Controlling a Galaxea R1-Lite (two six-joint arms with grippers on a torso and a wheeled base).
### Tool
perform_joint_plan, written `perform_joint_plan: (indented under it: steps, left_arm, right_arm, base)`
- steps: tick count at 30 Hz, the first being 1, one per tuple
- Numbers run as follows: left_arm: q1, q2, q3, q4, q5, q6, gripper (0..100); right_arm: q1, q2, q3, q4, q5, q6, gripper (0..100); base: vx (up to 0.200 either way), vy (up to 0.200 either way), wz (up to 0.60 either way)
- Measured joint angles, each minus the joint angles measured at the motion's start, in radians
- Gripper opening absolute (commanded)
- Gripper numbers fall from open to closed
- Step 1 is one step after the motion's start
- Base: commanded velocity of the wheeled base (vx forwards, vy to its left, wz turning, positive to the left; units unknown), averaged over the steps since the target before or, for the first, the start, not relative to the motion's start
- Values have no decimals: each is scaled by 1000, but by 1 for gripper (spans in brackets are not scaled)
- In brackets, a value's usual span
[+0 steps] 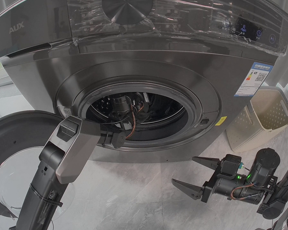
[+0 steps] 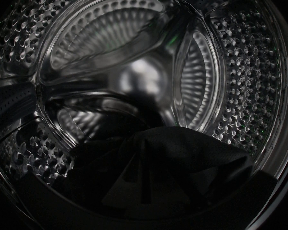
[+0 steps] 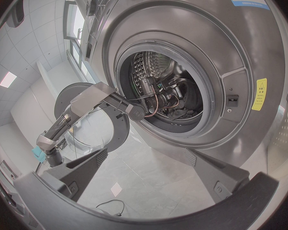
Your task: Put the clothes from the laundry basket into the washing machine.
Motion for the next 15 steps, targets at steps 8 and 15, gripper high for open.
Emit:
perform_joint_plan:
  steps: [8, 15]
  left_arm:
    - [-9, 22, -14, -2, 11, -1, 100]
    - [-24, -35, 92, 25, 16, 0, 100]
  right_arm:
    - [9, 1, 0, 0, 0, 1, 100]
    - [10, 1, 0, 0, 0, 1, 100]
  base:
    - [0, 0, 0]
    - [0, 0, 0]
